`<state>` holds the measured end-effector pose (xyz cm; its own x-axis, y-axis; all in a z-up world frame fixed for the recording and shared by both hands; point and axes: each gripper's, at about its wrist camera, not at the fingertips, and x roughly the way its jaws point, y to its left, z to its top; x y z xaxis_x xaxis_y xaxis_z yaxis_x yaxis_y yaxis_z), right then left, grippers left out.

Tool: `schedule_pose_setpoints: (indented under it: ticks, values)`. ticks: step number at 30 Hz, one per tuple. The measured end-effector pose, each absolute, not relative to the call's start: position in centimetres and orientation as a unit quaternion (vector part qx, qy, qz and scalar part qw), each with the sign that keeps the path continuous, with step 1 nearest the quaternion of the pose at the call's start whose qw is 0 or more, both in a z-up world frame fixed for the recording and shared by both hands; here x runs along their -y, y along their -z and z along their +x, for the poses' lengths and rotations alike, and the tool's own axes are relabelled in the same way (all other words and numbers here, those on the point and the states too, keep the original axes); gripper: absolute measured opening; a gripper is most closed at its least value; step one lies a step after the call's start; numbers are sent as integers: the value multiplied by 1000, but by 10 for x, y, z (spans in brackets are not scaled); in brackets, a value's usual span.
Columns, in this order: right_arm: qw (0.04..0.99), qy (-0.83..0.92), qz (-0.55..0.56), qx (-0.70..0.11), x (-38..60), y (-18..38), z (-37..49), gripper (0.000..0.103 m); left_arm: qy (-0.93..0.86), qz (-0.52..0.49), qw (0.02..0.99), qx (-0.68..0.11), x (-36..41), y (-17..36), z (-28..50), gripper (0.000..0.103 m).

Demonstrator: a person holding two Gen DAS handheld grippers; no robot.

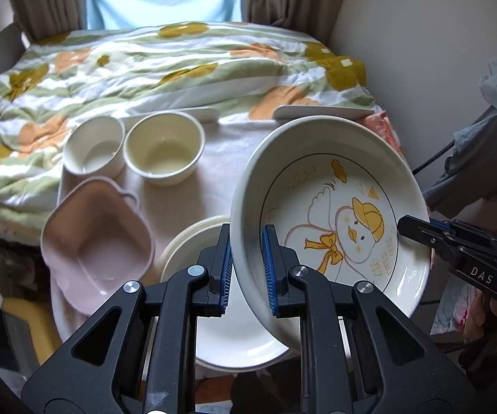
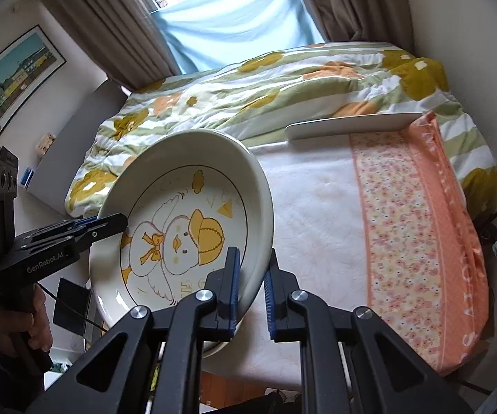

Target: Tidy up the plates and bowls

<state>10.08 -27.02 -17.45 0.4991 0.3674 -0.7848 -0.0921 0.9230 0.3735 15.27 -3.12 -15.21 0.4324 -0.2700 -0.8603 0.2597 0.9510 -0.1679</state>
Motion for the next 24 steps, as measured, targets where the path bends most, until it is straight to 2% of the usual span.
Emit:
schedule_pose_setpoints:
  ticks: [11, 24]
  values:
    - [825, -203, 76, -523, 219, 242, 108, 12, 88, -74, 822, -558, -14, 246, 120, 15]
    - [818, -209, 55, -533, 206, 274, 115, 12, 82, -86, 809, -576, -19, 288, 134, 15]
